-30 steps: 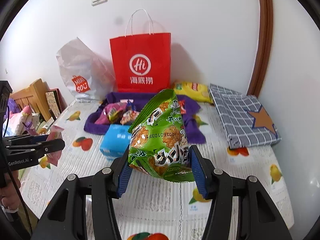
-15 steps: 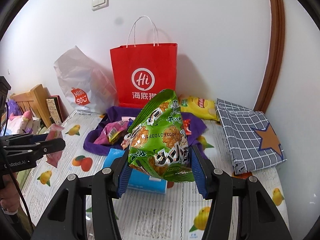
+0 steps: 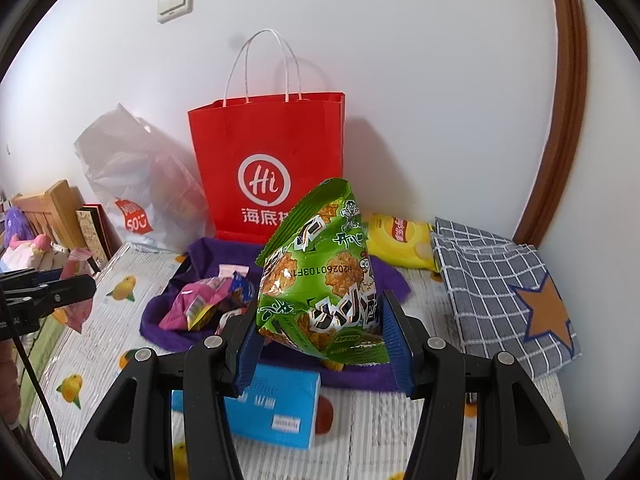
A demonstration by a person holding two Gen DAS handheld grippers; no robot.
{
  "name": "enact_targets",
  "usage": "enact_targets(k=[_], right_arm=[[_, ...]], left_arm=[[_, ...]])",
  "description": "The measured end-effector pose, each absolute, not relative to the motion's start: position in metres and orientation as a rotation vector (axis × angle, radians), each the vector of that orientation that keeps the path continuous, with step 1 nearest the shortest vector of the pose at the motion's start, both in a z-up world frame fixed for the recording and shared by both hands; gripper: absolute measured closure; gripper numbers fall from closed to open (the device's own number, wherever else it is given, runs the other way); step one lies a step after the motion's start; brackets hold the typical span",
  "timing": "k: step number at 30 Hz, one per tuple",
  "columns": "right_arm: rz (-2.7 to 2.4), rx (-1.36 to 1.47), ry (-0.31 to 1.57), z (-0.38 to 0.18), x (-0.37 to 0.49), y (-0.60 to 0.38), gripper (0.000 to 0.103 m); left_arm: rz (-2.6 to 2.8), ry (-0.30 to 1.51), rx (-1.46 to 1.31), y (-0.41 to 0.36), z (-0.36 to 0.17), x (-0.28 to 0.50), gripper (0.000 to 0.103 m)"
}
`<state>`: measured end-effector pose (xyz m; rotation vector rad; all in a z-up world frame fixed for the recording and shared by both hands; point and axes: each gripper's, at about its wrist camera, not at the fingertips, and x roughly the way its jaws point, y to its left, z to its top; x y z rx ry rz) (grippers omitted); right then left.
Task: Organize snacks
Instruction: 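Carry the pink candy and green bag over the purple towel with both grippers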
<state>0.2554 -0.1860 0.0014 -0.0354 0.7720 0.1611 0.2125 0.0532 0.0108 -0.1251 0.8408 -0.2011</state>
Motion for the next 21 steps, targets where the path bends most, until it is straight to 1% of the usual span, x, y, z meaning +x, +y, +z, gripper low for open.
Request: enact_targets(k=[21], right_arm=[[0.190,-0.052,0.776,-0.023,0.340,-0.174,0.049]], left_arm=[[-0.231,0.853,-0.101,0.030,-0.001,0.307,0.066]])
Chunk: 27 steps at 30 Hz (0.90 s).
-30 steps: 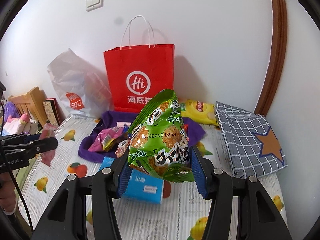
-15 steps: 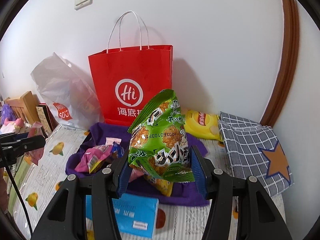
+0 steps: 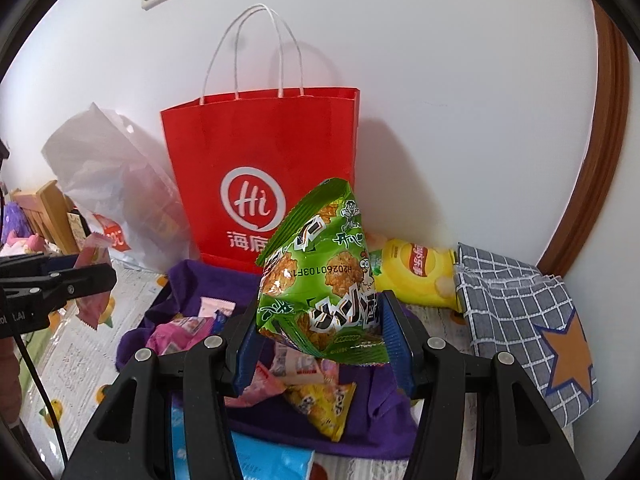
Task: Organize snacks
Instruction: 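Carry the pink candy and green bag over the purple towel with both grippers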
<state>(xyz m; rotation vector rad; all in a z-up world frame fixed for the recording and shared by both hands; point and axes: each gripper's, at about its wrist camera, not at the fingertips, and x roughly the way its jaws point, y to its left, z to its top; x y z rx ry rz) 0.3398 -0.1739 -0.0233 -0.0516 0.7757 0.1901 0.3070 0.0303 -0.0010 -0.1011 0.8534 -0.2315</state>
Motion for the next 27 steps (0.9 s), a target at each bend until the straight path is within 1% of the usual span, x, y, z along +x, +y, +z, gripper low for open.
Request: enact_targets(k=[6,8,14,27], right_arm=[[0.179,-0.008,0.795,-0.044,0.357,-0.182,0.049],[0.178,-0.015,0.837,-0.056,0.365,-0.183,0.049],[0.160,-0.041,0.864,-0.074,0.373,-0.186,0.049],[0.117,-0.024,0.873,-0.080,0.381,-0.203,0.049]], left_arm=[[-0.263,0.859,-0.121,0.022,-0.012,0.333,0.066],[-0.277,0.874,-0.132,0.023,-0.024,0.338,0.066],[-0.242,0.958,-0.161,0.033,-0.057,0.352,0.066],[-0.243,0.964,-0.154,0.035,-0.061,0.354,0.066]])
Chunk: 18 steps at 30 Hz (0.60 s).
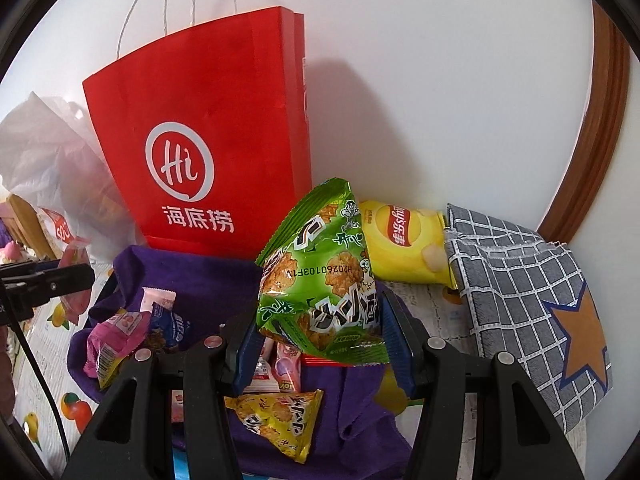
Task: Organize snacks
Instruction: 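Carry the pink candy and green bag over the purple towel with both grippers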
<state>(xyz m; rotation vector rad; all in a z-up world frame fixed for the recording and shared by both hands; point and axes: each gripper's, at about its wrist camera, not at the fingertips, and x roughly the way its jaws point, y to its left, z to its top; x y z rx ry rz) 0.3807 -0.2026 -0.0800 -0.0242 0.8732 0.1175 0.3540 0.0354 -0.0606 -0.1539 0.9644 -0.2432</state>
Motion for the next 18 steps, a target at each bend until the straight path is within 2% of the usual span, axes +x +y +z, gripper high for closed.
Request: enact_targets(k=[18], right_arm=[[0.110,-0.023,0.885,-0.0831,0.3834,-0.2055,0.049]], left_arm=[[-0.238,0.971,-0.153,0.0356,-0.0642,0.3565,0.066]])
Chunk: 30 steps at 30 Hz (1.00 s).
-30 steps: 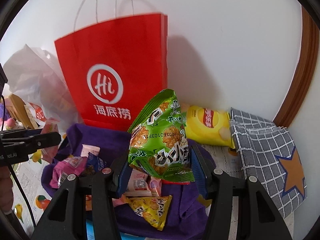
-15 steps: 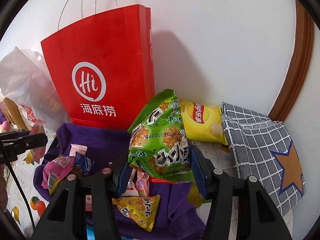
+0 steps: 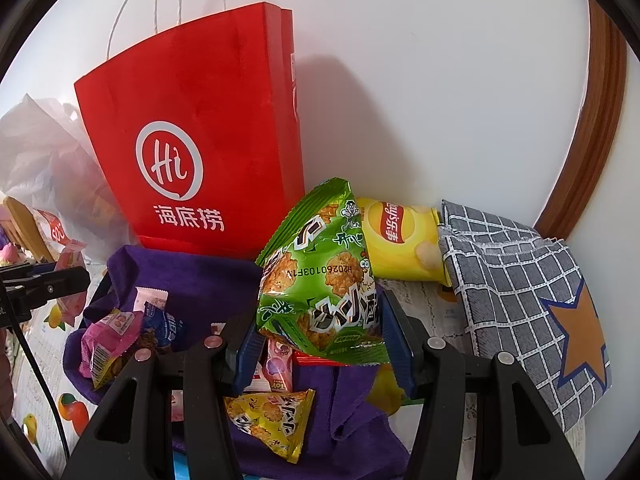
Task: Organize snacks
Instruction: 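Carry the pink candy and green bag over the purple towel with both grippers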
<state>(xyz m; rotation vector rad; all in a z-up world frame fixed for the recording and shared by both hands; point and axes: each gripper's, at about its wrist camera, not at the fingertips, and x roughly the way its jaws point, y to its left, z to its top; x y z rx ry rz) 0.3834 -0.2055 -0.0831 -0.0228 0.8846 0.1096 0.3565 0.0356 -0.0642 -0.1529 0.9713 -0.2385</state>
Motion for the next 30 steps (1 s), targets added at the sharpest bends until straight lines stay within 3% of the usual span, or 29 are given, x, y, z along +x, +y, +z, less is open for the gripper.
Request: enact_targets(k=[30], right_arm=[[0.145,-0.042,0.922,-0.097,0.386,-0.196,0.049]], left_arm=[[-0.211,1.017,-0.177,0.044,-0.073,0.363,0.066]])
